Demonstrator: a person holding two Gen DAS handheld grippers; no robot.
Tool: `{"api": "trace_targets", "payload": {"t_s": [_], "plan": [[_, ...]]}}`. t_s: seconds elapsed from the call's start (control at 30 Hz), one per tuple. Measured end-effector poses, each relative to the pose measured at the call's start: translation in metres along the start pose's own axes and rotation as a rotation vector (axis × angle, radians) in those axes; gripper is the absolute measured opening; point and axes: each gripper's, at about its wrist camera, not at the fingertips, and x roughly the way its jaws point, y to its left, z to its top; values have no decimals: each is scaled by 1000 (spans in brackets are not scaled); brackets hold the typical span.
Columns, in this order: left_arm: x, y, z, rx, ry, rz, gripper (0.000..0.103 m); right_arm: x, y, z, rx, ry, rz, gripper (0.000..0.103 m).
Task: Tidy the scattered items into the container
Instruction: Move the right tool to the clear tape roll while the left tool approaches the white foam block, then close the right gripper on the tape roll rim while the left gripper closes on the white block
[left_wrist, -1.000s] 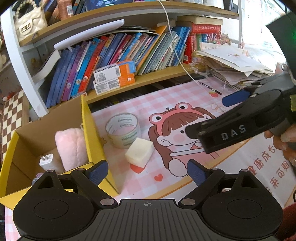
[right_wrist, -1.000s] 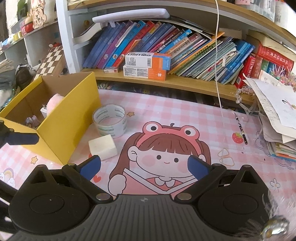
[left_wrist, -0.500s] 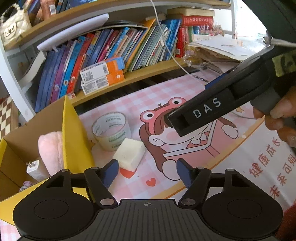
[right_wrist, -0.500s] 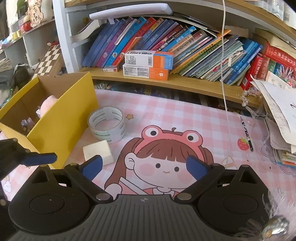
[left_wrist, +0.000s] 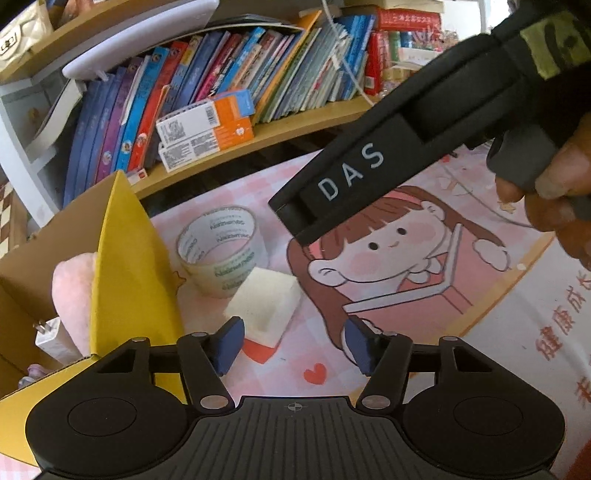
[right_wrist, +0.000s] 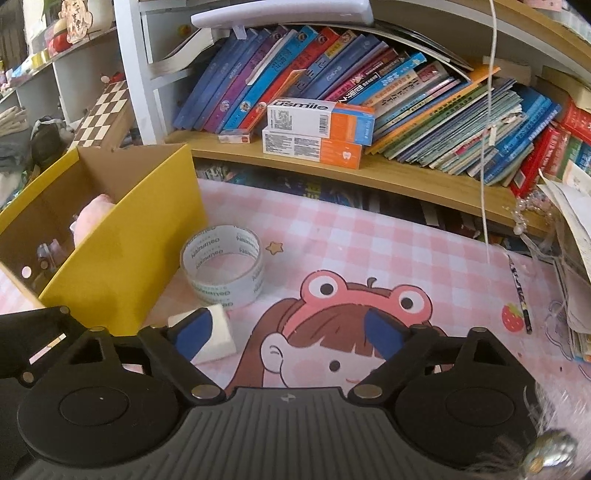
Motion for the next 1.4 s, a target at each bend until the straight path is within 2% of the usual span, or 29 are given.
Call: {"api": "trace_targets", "payload": {"t_s": [0.1, 0.33, 0.73, 0.93, 1.1, 1.4], "plan": [[6, 1, 2, -7, 2, 20, 60, 7, 0, 5, -3, 3, 3, 80], [25, -5, 5, -12, 29, 120, 62, 23, 1, 17, -15, 6, 15, 75], [45, 2, 11, -46, 41, 137, 62, 45, 4, 34, -28, 19, 54, 67], [50, 5, 13, -57, 36, 122, 68, 60, 8, 39, -38, 40, 69, 64], [56, 7, 13, -49, 48, 118, 68, 77, 9, 45, -34, 63, 74, 52], [56, 10, 11, -39, 39, 99, 68, 102, 8, 50, -23, 113, 90, 41]]}}
